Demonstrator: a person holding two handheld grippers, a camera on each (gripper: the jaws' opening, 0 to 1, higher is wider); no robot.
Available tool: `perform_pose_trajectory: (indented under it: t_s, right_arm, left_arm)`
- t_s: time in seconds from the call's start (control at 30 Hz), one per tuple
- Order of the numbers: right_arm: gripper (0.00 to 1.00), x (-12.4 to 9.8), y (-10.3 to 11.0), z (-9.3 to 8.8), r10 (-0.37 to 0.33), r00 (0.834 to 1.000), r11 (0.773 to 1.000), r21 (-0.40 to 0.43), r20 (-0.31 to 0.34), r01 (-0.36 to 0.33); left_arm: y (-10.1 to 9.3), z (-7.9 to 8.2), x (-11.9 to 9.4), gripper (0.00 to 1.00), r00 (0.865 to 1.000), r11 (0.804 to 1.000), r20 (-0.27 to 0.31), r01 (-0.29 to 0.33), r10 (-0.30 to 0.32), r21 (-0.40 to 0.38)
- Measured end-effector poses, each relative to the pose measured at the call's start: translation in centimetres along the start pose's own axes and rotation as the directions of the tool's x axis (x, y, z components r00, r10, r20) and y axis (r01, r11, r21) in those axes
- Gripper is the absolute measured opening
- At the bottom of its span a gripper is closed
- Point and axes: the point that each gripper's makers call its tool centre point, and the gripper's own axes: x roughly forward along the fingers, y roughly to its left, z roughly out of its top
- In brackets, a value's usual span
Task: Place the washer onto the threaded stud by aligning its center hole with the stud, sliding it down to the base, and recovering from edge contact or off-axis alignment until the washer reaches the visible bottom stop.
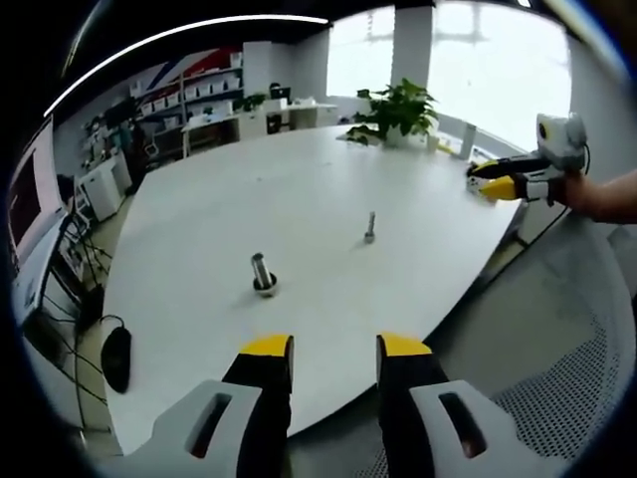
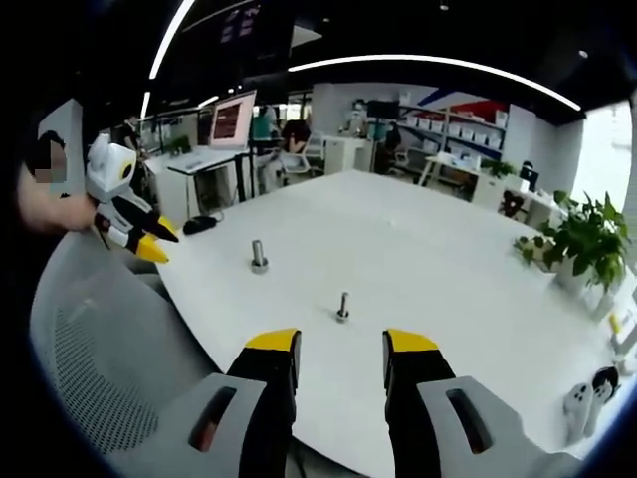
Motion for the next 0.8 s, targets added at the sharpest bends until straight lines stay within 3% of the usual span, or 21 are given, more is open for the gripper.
perform_pose_trajectory:
  t_s: [0.37, 0.8]
  right_arm:
    - [0.35, 0.17, -0.01, -0.57, 0.012, 0.999, 1.0, 0.001, -0.032, -0.012]
    - [0.35, 0.08, -0.11, -0.91, 0.01, 0.999, 1.0, 0.001, -0.041, -0.01]
  left_arm:
    - [0.07, 0.77, -0.11, 0.32, 0.999, 1.0, 0.033, -0.011, 0.011, 0.004]
    - [0.01, 0.65, -0.04, 0.3, 1.0, 1.0, 0.024, -0.016, 0.015, 0.005]
